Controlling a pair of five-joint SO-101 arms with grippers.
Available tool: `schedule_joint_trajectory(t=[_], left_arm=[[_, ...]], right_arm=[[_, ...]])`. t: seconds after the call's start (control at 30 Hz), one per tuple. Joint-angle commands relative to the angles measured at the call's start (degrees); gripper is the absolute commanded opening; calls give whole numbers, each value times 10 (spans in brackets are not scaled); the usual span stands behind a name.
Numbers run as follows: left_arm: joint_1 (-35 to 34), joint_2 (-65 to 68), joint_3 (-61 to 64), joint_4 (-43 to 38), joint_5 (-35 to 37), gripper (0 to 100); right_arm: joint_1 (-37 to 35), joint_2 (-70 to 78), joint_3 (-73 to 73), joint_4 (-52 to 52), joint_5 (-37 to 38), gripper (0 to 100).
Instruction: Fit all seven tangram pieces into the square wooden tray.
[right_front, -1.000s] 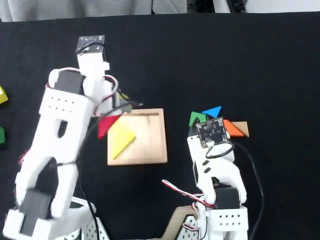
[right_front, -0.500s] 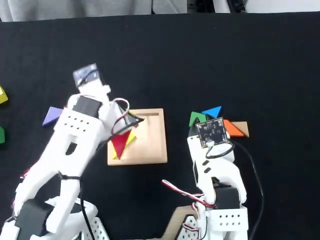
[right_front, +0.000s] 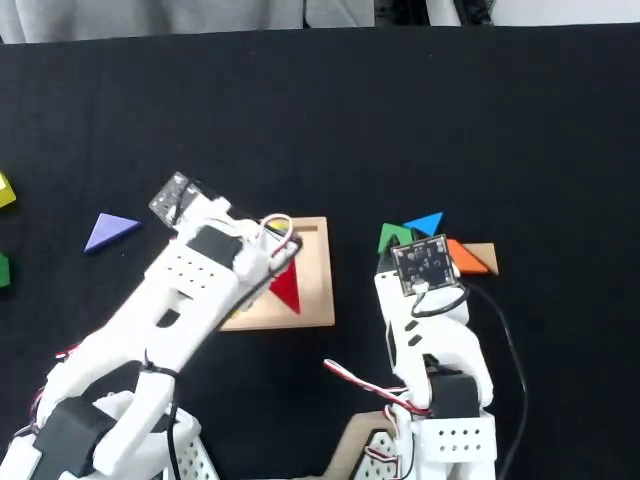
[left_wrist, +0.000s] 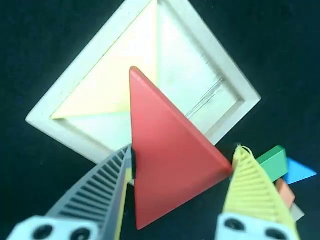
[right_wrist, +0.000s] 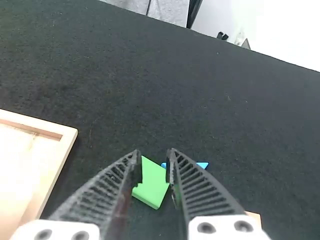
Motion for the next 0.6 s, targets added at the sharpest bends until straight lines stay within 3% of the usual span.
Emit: schedule_joint_trajectory(t=[0.0, 0.3, 0.57], left_arm=[[34, -14, 1, -9, 7, 123], [36, -14, 91, -127, 6, 127], [40, -15, 106, -146, 4, 128]], right_arm=[[-6, -51, -2, -4, 4, 96], [-8, -51, -2, -4, 4, 96], [-8, -51, -2, -4, 4, 96]])
